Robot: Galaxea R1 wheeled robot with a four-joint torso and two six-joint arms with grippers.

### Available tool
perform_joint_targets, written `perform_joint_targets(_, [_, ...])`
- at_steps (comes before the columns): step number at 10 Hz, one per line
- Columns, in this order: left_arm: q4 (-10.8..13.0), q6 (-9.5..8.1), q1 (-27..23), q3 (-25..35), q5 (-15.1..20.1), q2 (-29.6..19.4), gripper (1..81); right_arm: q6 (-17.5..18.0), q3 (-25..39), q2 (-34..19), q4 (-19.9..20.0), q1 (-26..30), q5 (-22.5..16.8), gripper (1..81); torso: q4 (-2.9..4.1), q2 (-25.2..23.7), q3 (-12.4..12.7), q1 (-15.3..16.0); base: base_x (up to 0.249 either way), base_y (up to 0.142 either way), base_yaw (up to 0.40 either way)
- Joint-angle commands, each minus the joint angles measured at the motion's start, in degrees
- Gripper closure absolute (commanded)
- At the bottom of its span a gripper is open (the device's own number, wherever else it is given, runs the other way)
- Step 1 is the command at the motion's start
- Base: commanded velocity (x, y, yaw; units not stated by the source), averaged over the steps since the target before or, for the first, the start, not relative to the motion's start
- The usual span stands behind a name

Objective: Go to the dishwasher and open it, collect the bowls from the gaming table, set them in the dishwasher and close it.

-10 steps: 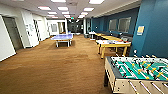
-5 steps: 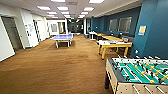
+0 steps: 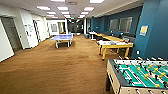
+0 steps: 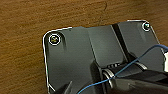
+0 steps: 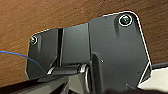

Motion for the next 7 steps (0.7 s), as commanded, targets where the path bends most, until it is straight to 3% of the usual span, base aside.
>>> perform_joint_targets(1, [0.0,0.23,-3.3,-0.2,2.6,-0.1,1.0,0.0,0.2,0.4,-0.6,2.7,-2.8,1.0,0.0,0.0,0.0,0.0,0.134,0.0,0.0])
perform_joint_targets(7, [0.0,0.23,-3.3,-0.2,2.6,-0.1,1.0,0.0,0.5,0.5,-0.6,2.7,-2.8,1.0,0.0,0.0,0.0,0.0,0.134,0.0,0.0])
